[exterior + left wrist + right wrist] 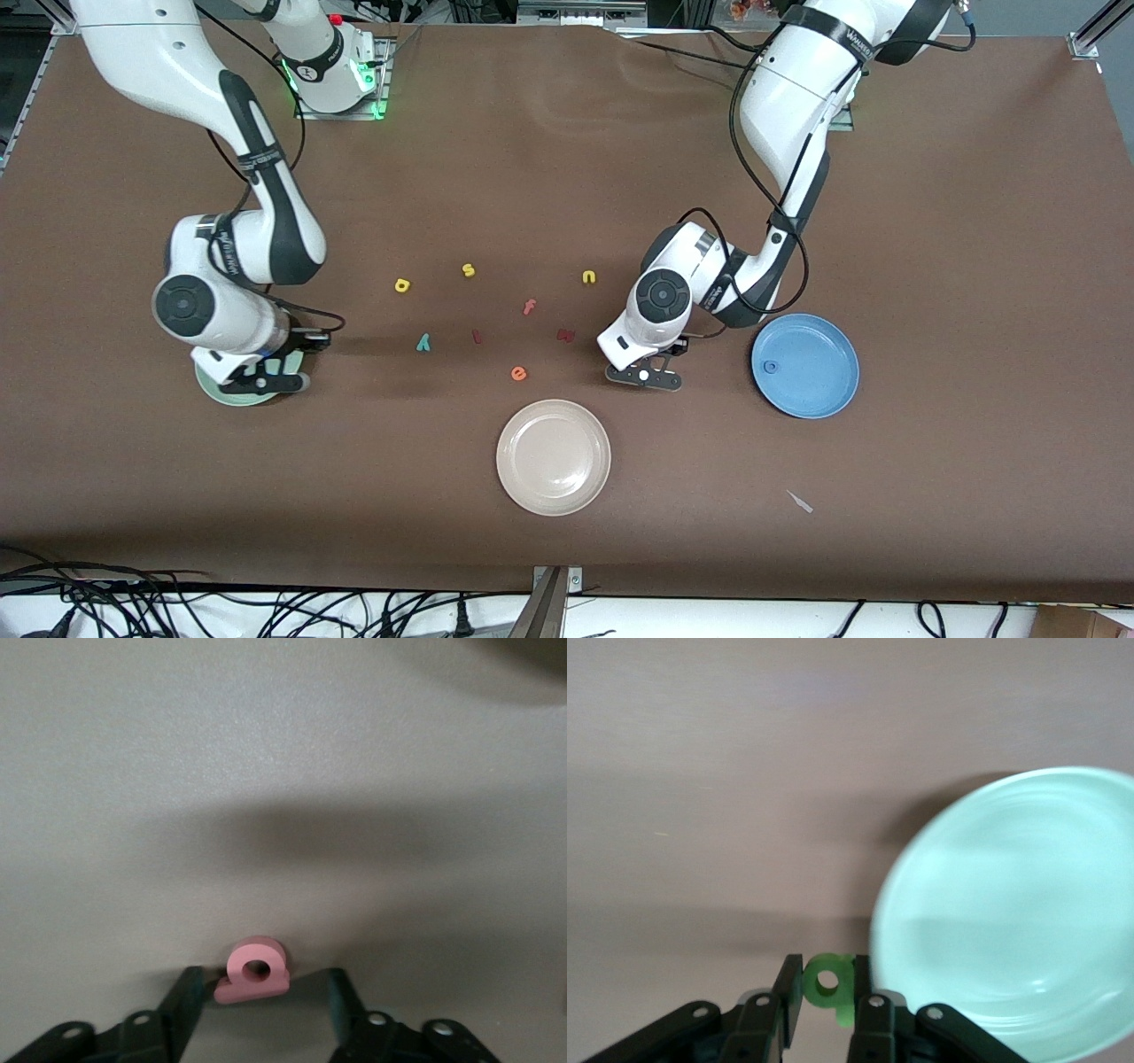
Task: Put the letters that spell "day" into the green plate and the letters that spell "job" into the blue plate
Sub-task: 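Lower the green q onto the green plate and open the right gripper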
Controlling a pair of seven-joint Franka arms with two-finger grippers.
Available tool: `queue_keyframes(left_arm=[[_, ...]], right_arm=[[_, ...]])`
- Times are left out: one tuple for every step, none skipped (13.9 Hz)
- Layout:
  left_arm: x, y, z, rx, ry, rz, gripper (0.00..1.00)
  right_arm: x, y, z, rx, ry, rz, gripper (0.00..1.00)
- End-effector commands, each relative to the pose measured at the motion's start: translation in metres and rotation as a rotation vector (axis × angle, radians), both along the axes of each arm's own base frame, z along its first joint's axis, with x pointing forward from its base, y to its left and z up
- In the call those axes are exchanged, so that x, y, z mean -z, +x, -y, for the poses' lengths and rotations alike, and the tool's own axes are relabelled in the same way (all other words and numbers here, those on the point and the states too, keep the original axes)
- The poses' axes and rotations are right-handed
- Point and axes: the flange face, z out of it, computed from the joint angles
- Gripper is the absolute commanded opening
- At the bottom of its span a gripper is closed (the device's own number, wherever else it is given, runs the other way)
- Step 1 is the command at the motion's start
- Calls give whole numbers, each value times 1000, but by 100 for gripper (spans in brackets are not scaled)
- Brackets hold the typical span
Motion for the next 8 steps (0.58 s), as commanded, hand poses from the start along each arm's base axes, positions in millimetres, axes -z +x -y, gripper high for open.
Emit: queue_keyframes(left_arm=[[4,0,-7,-21,-6,-6,22],[2,-1,-6,-18,-6,-7,13],[-1,0,-6,-18,-6,-7,9],[-4,3,-10,-14,-7,-4,9],[-8,7,-15,-22,-8,-3,9],[-17,10,-18,-26,-7,-1,9],[-22,12,-22,-32,-4,-6,9],[-26,14,-23,-35,-5,-3,9]], right_arm=[[-1,0,36,-73,-13,-10,3],[6,1,51,-78,-13,-9,4],[12,2,59,-88,-12,-3,8],[17,3,69,-88,-11,2,19],[16,4,71,-84,-9,3,62],[15,4,66,-74,-4,6,98],[8,6,60,-78,0,11,100],[0,5,57,-64,3,10,100]])
